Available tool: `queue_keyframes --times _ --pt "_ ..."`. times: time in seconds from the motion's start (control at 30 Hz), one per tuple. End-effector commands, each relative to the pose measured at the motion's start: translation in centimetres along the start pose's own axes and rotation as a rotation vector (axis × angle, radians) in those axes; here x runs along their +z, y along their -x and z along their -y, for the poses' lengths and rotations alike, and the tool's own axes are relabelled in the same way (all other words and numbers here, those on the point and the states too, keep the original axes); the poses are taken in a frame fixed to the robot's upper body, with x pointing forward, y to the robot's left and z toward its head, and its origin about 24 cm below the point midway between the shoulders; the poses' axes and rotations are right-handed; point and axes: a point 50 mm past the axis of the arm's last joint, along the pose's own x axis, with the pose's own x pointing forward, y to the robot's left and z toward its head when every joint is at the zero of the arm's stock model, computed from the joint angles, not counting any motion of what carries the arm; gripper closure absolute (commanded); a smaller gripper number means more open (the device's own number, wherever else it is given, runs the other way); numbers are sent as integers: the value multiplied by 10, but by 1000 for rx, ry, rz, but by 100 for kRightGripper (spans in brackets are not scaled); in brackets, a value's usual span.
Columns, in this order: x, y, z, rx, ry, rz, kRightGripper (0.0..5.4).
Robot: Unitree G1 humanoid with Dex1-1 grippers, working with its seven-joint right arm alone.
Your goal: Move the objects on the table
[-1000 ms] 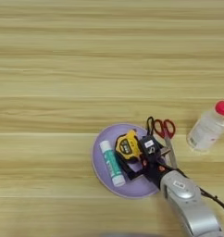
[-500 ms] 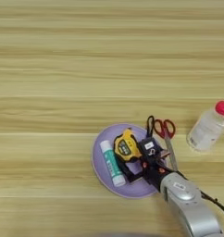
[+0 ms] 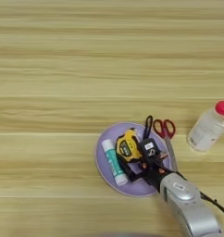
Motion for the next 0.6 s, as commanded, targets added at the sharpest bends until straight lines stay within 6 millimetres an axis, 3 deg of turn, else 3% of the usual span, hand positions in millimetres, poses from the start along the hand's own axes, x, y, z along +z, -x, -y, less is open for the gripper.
queue_keyframes --times 0.03,0.6 --pt "7 -1 10 -39 22 20 113" --pt "9 -1 10 -39 20 39 124"
